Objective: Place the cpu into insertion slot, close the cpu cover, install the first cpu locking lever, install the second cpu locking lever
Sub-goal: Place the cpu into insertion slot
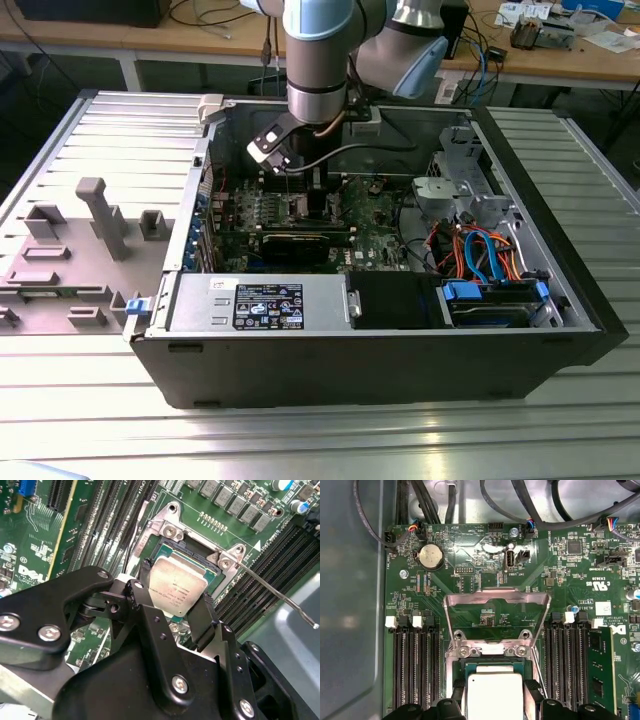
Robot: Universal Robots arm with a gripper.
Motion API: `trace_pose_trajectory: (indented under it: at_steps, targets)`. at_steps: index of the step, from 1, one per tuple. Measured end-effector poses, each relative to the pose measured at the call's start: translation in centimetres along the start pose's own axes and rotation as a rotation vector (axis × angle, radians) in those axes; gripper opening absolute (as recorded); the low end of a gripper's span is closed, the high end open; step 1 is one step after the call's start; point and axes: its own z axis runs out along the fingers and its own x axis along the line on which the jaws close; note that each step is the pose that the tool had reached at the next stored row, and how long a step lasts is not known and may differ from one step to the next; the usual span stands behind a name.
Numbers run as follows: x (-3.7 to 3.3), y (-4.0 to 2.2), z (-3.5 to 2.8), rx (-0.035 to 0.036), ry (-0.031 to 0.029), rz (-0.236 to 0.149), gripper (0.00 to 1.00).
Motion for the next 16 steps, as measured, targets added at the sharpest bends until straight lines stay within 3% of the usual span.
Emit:
trace_pose_trajectory:
  at_steps: [4, 16]
  targets:
    - [0.01, -0.02, 0.32, 0.0003, -0.0002, 0.000, 0.54]
    - [0.02, -0.02, 0.36, 0.0001, -0.0001, 0.000, 0.54]
